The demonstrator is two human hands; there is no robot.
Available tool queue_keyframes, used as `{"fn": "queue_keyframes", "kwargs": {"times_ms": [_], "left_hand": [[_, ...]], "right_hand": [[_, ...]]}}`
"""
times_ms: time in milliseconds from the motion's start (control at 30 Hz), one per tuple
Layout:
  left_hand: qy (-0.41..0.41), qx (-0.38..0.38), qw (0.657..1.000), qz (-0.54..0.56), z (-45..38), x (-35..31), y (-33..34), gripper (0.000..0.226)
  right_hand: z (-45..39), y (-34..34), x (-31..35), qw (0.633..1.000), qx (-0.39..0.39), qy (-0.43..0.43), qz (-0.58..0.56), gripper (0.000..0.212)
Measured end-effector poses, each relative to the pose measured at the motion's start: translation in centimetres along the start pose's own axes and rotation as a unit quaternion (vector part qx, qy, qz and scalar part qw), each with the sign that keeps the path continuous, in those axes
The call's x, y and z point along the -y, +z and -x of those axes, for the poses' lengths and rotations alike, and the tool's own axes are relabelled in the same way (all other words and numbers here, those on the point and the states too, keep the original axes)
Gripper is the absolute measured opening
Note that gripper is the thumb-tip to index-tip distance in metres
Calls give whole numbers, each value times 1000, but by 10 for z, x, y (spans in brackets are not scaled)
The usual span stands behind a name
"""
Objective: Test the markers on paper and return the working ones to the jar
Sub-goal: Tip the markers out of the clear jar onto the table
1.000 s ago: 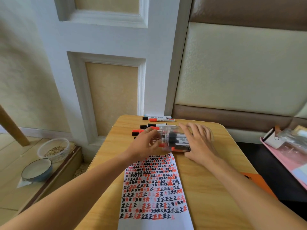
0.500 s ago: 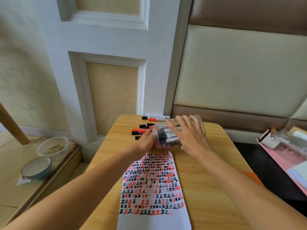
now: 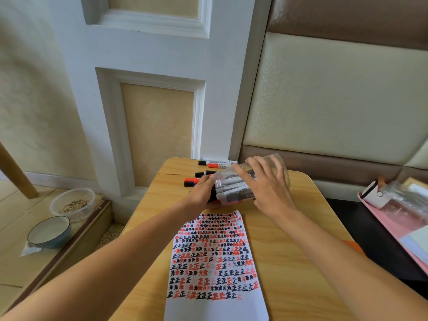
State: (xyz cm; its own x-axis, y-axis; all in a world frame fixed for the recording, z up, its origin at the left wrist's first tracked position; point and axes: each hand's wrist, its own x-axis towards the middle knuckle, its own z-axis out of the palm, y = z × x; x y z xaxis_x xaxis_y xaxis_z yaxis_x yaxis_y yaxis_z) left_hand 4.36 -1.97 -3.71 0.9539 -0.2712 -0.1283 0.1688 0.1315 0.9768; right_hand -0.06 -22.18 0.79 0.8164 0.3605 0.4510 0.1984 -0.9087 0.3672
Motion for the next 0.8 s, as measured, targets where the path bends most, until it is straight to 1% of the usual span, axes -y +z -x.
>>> {"fn": "queue_keyframes", "kwargs": {"times_ms": [100,200,300,367,433,467,500,567,600,733,800], "left_hand": [[-4,-23,1000,-12,-1,0,-1,39],[-7,-19,1000,7,0,0,-2,35],[8,-26,999,-22,0,0,-4,34],[17,-35,998,-48,2,1,-5,42],[21,-38,997,-67,-1,5,-7,60],[24,-37,996,-76,-2,6,-7,61],[30,-34,995,-87,-1,6,-6,55],[41,-17,993,-109,2,4,-3,36],[42,0,991,-124,1,4,-4,33],[32,87,980,-174,5,1,-14,54],[44,136,964,-223,9,-2,-18,68]], "right_hand": [[1,0,-1,1000,-2,12,-4,119],[1,3,-3,1000,-7,16,-4,119],[2,5,-6,999,-3,21,-27,125],[2,7,-5,1000,3,16,-27,125],[2,8,-4,1000,2,12,-15,122],[2,7,-3,1000,0,16,-17,122],[2,7,-2,1000,0,20,-21,122],[2,7,0,1000,4,24,-16,123],[2,7,0,1000,6,25,-12,122],[3,9,-2,999,19,37,-24,120],[4,12,-4,999,24,36,-30,120]]}}
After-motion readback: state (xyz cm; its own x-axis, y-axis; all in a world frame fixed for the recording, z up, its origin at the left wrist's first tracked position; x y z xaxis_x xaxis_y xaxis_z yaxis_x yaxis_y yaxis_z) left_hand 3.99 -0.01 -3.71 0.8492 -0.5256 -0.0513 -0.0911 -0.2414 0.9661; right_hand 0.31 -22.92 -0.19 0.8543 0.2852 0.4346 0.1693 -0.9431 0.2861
